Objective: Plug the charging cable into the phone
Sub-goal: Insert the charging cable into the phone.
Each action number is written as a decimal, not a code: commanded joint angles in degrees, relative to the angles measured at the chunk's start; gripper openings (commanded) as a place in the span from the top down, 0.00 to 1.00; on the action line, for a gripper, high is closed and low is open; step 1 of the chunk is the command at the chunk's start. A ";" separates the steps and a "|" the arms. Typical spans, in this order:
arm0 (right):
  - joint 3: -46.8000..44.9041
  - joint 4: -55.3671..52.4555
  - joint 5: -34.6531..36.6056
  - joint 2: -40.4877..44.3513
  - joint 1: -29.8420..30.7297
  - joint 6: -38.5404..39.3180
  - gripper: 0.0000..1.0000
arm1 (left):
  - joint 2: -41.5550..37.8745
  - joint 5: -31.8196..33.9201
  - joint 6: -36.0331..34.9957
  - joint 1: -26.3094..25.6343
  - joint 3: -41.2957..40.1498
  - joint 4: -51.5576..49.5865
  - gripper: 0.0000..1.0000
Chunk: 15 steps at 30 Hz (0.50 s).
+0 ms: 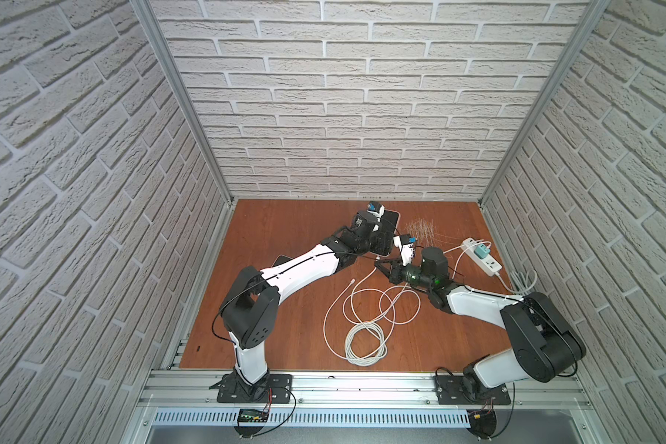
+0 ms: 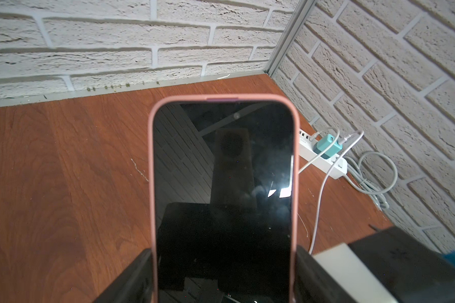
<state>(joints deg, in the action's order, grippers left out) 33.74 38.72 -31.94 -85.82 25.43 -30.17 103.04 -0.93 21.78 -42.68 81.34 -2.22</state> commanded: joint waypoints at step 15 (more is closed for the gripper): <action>0.74 6.59 1.61 1.87 -1.59 -1.42 0.97 | 2.19 -12.28 -4.22 -4.56 0.92 -4.96 1.00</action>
<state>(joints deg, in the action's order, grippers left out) 33.28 39.00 -32.32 -85.82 24.91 -30.50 103.88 -2.13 21.78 -42.68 81.80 -2.15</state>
